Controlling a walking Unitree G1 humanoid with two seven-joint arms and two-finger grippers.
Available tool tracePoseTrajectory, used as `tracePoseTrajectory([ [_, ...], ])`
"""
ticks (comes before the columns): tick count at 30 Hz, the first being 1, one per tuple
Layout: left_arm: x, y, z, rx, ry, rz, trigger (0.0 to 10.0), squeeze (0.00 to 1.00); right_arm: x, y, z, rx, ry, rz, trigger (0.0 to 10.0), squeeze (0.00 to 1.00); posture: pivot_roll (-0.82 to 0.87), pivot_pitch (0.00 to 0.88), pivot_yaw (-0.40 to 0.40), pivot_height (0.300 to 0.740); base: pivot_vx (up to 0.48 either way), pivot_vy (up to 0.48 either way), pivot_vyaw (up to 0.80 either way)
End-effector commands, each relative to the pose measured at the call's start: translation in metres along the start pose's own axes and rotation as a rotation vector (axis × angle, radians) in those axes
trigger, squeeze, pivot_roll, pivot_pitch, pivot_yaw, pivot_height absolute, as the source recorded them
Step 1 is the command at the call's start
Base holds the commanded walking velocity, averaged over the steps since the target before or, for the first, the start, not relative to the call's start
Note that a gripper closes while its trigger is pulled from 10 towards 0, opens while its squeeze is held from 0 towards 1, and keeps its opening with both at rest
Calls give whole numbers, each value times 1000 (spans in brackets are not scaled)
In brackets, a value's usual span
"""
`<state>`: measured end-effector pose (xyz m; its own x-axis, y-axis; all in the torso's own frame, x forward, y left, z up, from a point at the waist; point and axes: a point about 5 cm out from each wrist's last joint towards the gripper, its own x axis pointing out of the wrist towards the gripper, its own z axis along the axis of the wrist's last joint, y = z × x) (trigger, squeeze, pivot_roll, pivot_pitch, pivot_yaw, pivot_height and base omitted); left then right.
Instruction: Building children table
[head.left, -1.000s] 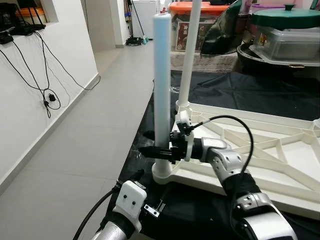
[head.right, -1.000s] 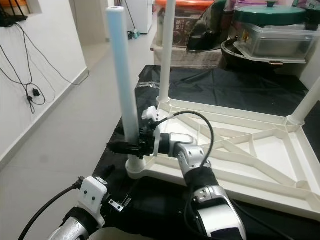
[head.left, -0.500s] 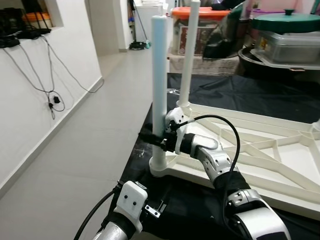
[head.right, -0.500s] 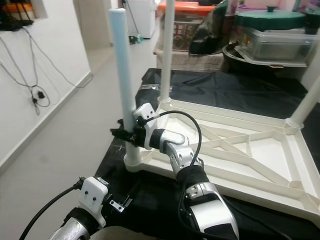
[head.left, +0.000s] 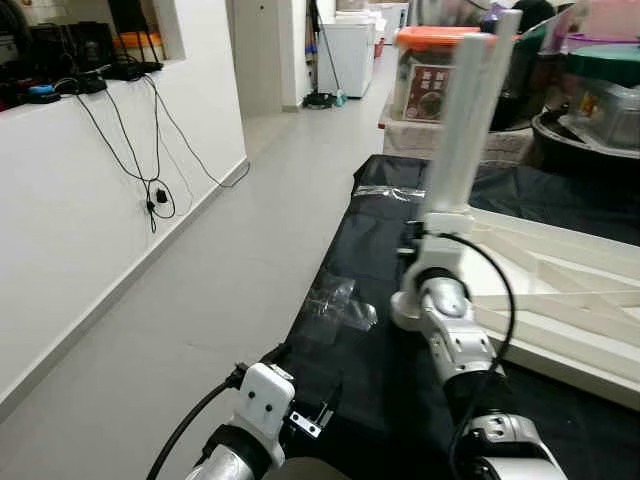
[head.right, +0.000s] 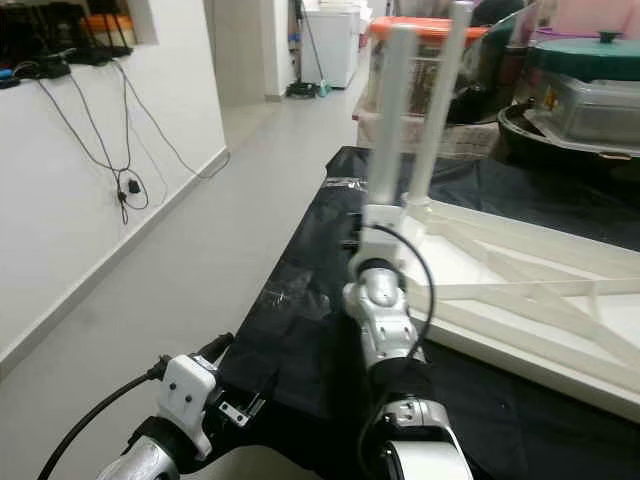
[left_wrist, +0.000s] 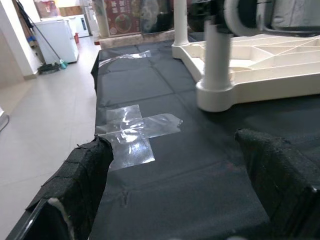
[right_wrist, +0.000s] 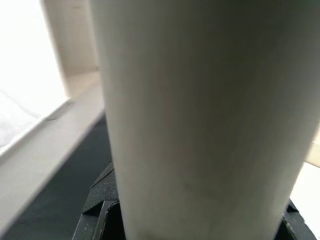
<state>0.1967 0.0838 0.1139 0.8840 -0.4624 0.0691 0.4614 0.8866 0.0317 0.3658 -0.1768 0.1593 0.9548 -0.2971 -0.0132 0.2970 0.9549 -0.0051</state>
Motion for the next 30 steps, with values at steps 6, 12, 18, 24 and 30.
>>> tracePoseTrajectory([
  [6,0,0,-6,-2,28,-14,10000,0,-12,4,-23,101,73,-5,10000,1000,-41,0,11,740,0,0,0],
  [12,1,0,-7,-6,30,-16,10000,0,-22,11,-17,46,8,-7,10000,0,-84,0,-3,740,0,0,0],
  [18,2,0,-8,-24,29,-16,10000,0,-31,3,-26,19,28,-4,10000,0,-116,0,17,740,0,0,0],
  [24,2,3,-8,-12,33,-27,10000,0,-39,18,-36,49,65,77,10000,0,-108,0,31,740,0,0,0],
  [30,1,6,-8,-7,36,-22,10000,0,-44,38,-41,71,112,165,10000,0,-60,0,40,740,0,0,0],
])
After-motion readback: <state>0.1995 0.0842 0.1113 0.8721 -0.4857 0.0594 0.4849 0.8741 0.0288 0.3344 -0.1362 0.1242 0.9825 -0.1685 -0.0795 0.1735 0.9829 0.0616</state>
